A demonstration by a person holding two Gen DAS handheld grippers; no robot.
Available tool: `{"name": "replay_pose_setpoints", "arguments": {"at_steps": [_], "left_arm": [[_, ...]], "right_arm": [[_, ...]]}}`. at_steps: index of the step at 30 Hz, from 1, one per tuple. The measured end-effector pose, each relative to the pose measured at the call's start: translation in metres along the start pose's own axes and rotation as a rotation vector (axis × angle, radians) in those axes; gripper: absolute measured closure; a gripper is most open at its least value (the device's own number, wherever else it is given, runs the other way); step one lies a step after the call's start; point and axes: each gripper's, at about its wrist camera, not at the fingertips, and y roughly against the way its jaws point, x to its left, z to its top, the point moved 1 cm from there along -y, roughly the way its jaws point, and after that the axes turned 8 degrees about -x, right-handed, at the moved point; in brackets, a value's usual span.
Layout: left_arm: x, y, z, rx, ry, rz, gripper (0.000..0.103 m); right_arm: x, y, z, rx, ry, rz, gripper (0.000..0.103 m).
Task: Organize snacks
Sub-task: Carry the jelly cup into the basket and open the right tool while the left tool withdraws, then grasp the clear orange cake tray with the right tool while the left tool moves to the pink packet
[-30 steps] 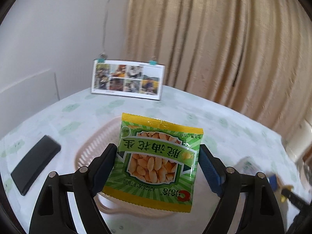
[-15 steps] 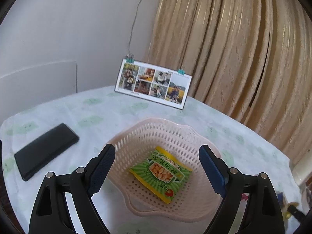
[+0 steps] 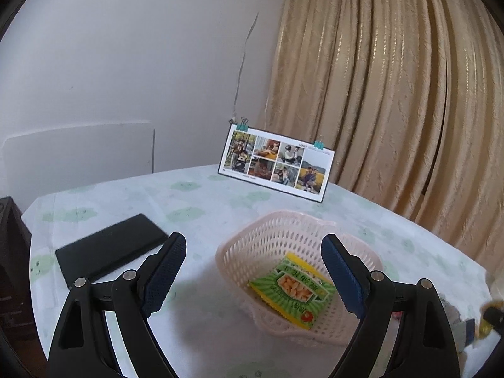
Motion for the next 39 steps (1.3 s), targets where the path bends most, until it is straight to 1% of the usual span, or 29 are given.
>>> {"name": "replay_pose_setpoints", "arguments": {"at_steps": [3,5,7,12,16,18,19,20,21,24,31,39], "left_arm": [[-0.003,-0.001,-0.005,0.026,-0.016,-0.014,0.015],[0.001,0.002,-0.003,0.009,0.004,-0.009,0.015],[0.007,0.005,-0.001,-0.005,0.041,-0.005,0.015],[0.027,0.004,0.001,-0.024,0.135,0.043,0.015],[0.042,0.006,0.003,-0.046,0.205,0.074,0.015],[0.048,0.006,0.002,-0.051,0.231,0.084,0.015],[0.049,0.005,0.002,-0.05,0.237,0.087,0.015],[0.05,0.004,0.002,-0.045,0.242,0.088,0.015],[0.051,0.003,0.002,-0.041,0.244,0.088,0.015],[0.05,-0.001,0.0,-0.022,0.239,0.084,0.015],[0.047,-0.002,0.0,-0.009,0.228,0.074,0.015],[0.042,-0.002,-0.001,-0.005,0.201,0.061,0.015]], "right_arm": [[0.035,-0.015,0.004,0.016,0.024,0.064,0.064],[0.053,-0.023,0.005,0.026,0.035,0.092,0.064],[0.076,-0.034,0.004,0.042,0.051,0.127,0.064],[0.12,-0.054,0.001,0.078,0.08,0.197,0.064],[0.142,-0.07,-0.002,0.111,0.092,0.234,0.064],[0.151,-0.077,-0.005,0.129,0.087,0.255,0.061],[0.153,-0.081,-0.005,0.134,0.079,0.261,0.06],[0.154,-0.083,-0.006,0.138,0.066,0.269,0.05],[0.154,-0.086,-0.006,0.138,0.056,0.274,0.043],[0.154,-0.087,-0.006,0.129,0.052,0.27,0.043],[0.144,-0.084,-0.01,0.12,0.046,0.239,0.043],[0.123,-0.074,-0.016,0.096,0.065,0.162,0.043]]}}
